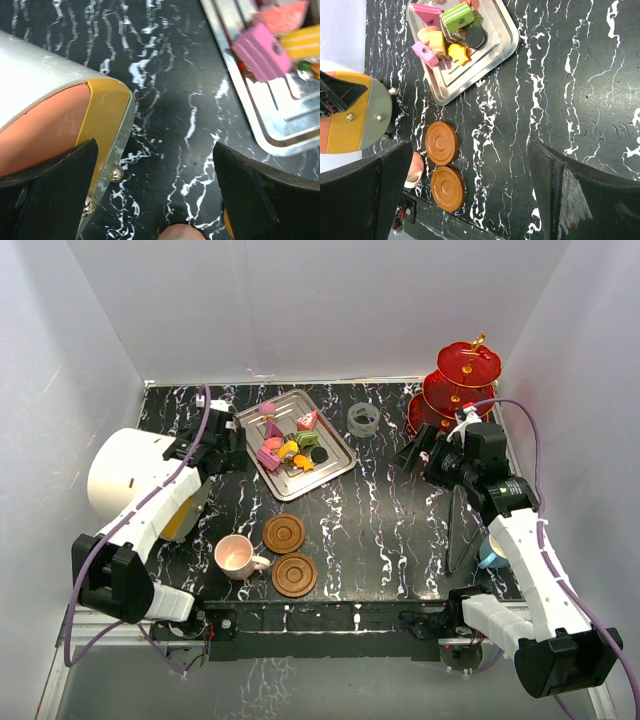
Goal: Serve the afternoon tea
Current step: Move the distractor to the center of the board.
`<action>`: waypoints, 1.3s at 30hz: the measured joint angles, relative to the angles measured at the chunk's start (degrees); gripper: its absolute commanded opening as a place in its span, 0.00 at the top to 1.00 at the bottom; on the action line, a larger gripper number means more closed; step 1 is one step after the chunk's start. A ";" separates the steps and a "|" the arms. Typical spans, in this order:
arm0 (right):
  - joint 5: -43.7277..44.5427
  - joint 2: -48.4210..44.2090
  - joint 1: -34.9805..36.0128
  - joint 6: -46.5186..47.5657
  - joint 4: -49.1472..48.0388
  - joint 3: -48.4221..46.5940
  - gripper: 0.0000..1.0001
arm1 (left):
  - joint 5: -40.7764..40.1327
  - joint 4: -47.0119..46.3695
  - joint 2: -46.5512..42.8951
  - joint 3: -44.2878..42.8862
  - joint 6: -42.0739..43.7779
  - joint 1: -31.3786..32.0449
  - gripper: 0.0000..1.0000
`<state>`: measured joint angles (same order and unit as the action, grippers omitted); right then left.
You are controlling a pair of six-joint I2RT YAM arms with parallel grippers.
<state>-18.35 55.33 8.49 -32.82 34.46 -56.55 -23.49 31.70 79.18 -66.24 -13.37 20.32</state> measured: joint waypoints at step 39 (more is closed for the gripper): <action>-4.37 6.32 0.02 6.60 4.31 -2.54 0.02 | 3.21 0.66 0.04 -2.67 -5.57 -11.15 0.01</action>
<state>-22.72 61.65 8.51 -26.22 38.76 -59.09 -20.27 32.36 79.22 -68.90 -18.94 9.17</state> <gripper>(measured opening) 0.983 0.985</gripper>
